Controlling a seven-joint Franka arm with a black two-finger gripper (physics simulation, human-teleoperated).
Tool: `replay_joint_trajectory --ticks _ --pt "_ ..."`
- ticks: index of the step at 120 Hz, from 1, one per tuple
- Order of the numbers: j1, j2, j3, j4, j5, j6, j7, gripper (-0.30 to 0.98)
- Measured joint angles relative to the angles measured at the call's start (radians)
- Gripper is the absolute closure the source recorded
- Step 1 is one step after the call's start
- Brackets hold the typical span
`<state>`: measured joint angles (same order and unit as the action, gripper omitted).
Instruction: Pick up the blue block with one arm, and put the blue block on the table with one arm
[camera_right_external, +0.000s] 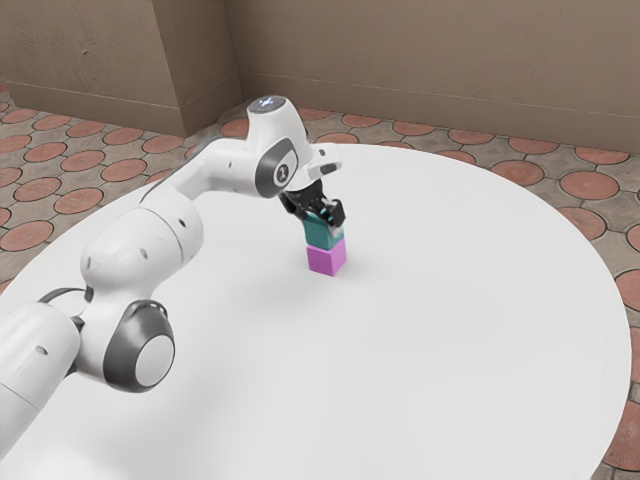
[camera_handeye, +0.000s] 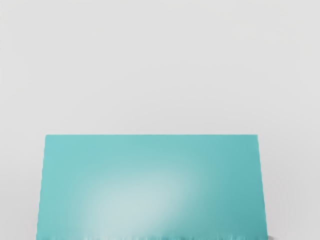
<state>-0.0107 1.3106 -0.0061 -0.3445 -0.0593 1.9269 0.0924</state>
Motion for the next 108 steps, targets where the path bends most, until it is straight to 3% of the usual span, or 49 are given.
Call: replay_joint_trajectory --ticks 13,33,62,87,108 --pt "0.000 -0.001 0.000 -0.001 0.001 0.000 -0.005 0.29" --pt "0.000 -0.007 0.000 -0.001 0.007 0.001 -0.014 0.34" --pt "-0.009 -0.033 0.006 0.000 0.014 -0.004 -0.028 0.37" --pt "-0.123 -0.034 -0.005 0.002 0.017 0.001 -0.045 0.37" --pt "-0.149 0.007 -0.024 -0.001 0.017 0.020 -0.064 0.36"
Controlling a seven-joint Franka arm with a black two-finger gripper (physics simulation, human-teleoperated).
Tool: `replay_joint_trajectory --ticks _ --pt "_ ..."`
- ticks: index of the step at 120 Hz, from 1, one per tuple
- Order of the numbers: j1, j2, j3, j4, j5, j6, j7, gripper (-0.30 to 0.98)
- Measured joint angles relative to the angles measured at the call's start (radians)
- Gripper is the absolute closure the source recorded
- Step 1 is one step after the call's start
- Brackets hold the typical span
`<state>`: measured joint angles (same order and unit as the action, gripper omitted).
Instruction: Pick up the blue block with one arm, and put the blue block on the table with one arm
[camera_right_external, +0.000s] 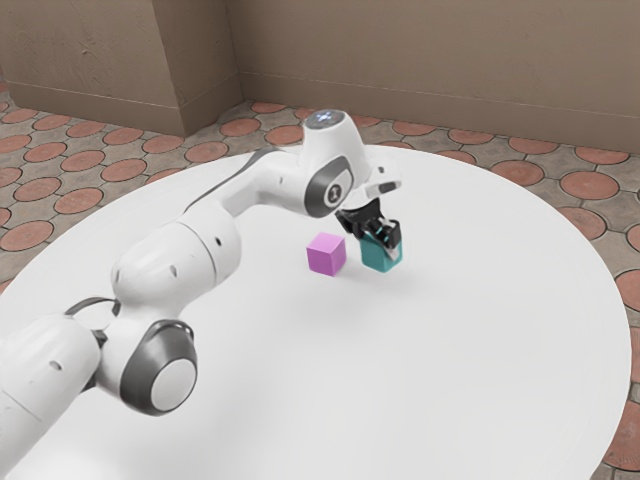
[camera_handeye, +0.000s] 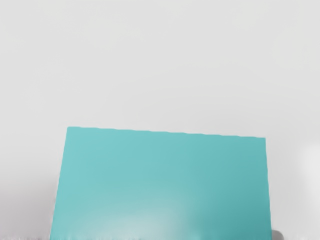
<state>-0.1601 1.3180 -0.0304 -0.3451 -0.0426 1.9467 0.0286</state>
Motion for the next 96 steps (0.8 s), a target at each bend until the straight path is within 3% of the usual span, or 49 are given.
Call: replay_joint_trajectory --ticks 43,51,76,86,96 --pt "-0.002 0.025 -0.014 -0.002 -0.001 0.015 -0.032 0.37" --pt "-0.002 0.025 -0.013 -0.003 -0.006 0.015 -0.035 0.27" --pt "-0.001 0.018 -0.010 -0.002 -0.015 0.014 -0.040 0.12" --pt "-0.001 -0.045 0.006 -0.022 -0.014 0.003 -0.042 0.08" --pt "-0.001 -0.199 0.037 -0.171 -0.015 -0.016 -0.044 0.05"
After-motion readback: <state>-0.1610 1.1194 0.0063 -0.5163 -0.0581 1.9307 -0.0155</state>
